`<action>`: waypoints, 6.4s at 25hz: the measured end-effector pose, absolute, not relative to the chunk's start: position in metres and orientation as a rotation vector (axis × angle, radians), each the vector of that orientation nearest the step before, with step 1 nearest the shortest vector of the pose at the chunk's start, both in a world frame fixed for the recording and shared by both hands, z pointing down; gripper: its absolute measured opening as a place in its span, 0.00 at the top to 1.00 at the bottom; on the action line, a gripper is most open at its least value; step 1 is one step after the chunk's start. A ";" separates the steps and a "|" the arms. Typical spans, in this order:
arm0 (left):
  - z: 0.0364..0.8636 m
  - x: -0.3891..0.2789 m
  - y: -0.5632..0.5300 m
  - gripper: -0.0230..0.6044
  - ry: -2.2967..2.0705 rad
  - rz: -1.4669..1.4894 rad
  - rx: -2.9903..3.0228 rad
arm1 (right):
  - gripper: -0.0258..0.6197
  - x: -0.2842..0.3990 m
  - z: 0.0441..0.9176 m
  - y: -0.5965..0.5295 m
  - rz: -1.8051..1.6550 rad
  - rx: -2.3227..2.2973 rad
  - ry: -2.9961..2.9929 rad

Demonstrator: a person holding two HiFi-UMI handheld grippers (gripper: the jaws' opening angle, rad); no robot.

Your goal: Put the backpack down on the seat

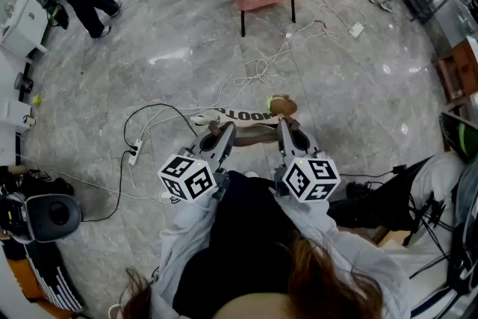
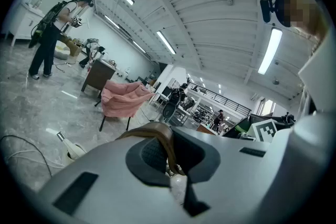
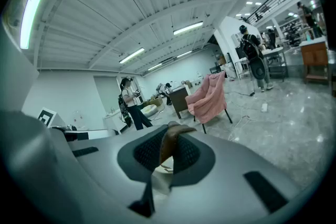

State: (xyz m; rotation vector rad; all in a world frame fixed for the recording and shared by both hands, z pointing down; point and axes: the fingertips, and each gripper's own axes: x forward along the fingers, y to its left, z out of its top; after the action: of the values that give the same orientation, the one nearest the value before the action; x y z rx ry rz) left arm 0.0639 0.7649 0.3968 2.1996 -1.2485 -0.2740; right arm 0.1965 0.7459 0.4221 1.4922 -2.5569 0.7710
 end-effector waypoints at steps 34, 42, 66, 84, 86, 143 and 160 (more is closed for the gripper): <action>0.414 0.064 0.731 0.94 -1.274 -0.328 2.105 | 0.92 0.200 0.441 0.711 0.900 1.432 -2.541; 0.427 0.049 0.658 0.94 -1.233 -0.315 2.084 | 0.92 0.184 0.449 0.642 0.920 1.459 -2.496; 0.400 -0.031 0.432 0.94 -1.157 -0.310 2.176 | 0.92 0.105 0.422 0.422 0.891 1.545 -2.513; 0.428 -0.066 0.335 0.94 -1.225 -0.324 2.042 | 0.92 0.069 0.453 0.323 0.963 1.399 -2.473; 0.429 -0.067 0.308 0.94 -1.234 -0.322 2.043 | 0.92 0.069 0.451 0.295 0.977 1.403 -2.480; 0.415 -0.241 -0.014 0.94 -1.606 -0.428 1.860 | 0.92 -0.107 0.455 -0.040 1.071 0.914 -2.633; 0.384 -0.355 -0.168 0.94 -1.600 -0.461 1.934 | 0.92 -0.222 0.428 -0.204 1.073 0.964 -2.682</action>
State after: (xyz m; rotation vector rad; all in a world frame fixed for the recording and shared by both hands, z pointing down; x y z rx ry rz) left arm -0.3546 -0.1684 0.3839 1.9343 -1.5996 -0.4607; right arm -0.2223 -0.2036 0.4276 0.9642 -2.6817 1.0735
